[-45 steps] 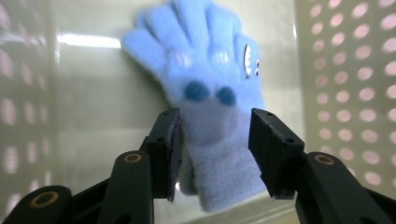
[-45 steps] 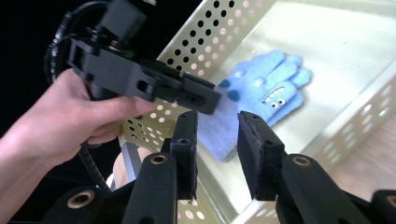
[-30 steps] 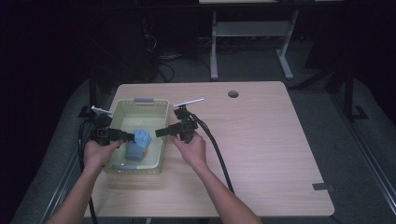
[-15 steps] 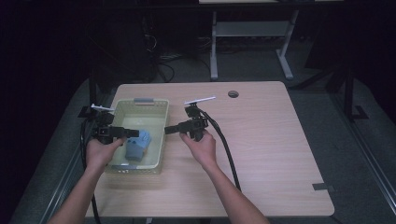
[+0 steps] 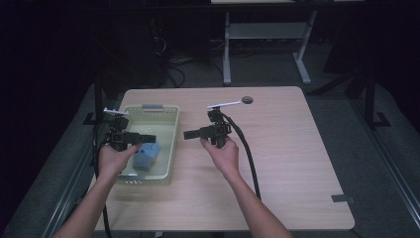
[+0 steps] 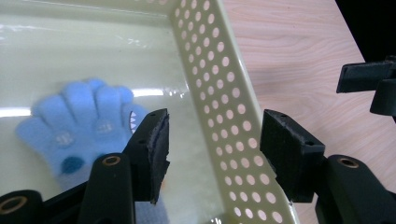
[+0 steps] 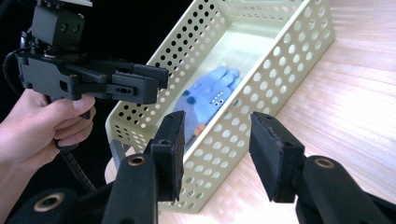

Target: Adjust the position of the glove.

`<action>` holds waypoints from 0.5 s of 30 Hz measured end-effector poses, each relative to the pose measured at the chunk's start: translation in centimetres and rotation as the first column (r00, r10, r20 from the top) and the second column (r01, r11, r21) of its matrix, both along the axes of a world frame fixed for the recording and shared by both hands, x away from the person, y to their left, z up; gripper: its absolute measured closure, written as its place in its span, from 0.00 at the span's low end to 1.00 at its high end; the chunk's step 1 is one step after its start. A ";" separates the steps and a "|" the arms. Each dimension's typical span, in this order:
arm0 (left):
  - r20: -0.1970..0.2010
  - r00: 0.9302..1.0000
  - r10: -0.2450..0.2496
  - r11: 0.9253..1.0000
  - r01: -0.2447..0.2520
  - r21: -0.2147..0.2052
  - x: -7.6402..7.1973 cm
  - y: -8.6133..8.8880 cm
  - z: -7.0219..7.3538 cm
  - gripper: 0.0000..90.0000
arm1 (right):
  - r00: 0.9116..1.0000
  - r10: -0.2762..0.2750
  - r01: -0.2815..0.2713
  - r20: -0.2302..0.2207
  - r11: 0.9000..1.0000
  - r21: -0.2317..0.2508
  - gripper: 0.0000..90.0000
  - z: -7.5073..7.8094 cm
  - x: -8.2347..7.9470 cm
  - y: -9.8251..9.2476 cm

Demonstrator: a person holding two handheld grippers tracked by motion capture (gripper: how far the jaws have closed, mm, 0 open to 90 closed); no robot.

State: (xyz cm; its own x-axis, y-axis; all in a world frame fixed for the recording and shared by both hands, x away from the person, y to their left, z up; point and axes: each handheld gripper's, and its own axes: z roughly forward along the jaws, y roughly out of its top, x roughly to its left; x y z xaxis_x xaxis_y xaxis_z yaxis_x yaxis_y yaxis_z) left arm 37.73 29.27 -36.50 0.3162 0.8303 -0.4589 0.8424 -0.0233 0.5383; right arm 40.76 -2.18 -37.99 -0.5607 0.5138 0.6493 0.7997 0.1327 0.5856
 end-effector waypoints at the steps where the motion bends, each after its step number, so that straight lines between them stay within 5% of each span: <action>1: 0.004 1.000 -0.002 1.000 0.002 -0.004 0.0 -0.2 0.1 0.45 | 1.000 -0.003 0.003 -0.004 1.000 0.001 0.61 0.0 0.0 -0.1; 15: 0.032 0.999 -0.043 0.999 0.044 -0.028 0.1 -2.3 0.6 0.39 | 0.999 -0.033 0.033 -0.002 0.999 0.016 0.56 -0.2 -0.1 -3.0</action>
State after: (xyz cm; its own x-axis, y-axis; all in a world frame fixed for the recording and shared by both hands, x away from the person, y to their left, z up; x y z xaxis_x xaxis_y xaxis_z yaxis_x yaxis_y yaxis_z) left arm 37.86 27.00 -35.85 0.3664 0.8023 -0.4713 0.8236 -0.0439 0.5655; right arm 40.70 -5.17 -38.18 -0.5423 0.5218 0.6585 0.8047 0.0972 0.5857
